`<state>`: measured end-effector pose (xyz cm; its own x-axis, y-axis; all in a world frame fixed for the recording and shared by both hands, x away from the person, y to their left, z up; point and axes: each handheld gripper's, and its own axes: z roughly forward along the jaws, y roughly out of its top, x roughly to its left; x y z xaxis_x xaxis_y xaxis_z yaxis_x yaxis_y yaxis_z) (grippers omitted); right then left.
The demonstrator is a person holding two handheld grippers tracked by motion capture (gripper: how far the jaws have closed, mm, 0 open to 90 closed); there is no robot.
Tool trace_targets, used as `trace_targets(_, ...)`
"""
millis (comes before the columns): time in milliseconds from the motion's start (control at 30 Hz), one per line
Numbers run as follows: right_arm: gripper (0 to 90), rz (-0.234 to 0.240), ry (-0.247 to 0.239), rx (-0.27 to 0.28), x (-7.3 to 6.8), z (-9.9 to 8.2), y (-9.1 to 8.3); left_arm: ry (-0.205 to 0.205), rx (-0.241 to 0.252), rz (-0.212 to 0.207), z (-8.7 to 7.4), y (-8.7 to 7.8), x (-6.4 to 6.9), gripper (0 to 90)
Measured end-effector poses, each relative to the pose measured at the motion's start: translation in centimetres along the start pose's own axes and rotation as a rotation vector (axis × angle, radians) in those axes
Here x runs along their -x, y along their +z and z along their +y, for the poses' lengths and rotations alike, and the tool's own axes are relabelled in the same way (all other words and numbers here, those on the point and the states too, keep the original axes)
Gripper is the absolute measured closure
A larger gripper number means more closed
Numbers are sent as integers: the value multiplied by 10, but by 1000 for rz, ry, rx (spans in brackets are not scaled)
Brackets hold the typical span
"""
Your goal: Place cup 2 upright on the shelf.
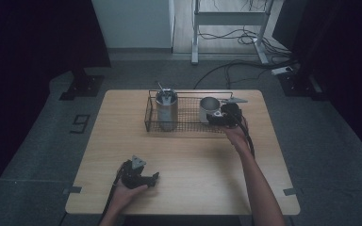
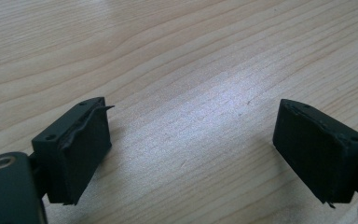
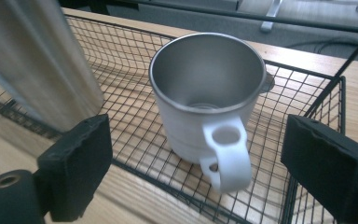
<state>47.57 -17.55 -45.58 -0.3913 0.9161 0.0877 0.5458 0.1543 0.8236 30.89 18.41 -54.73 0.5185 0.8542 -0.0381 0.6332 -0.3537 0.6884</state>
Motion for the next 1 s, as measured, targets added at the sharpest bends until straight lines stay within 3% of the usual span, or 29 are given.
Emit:
trace_targets(433,124,28,2,42,1,-44,-37,1,-2,1,0,0,0,111)
trace_targets(1000,130,34,45,33,13,-115,-70,5,-4,4,0,0,1,111)
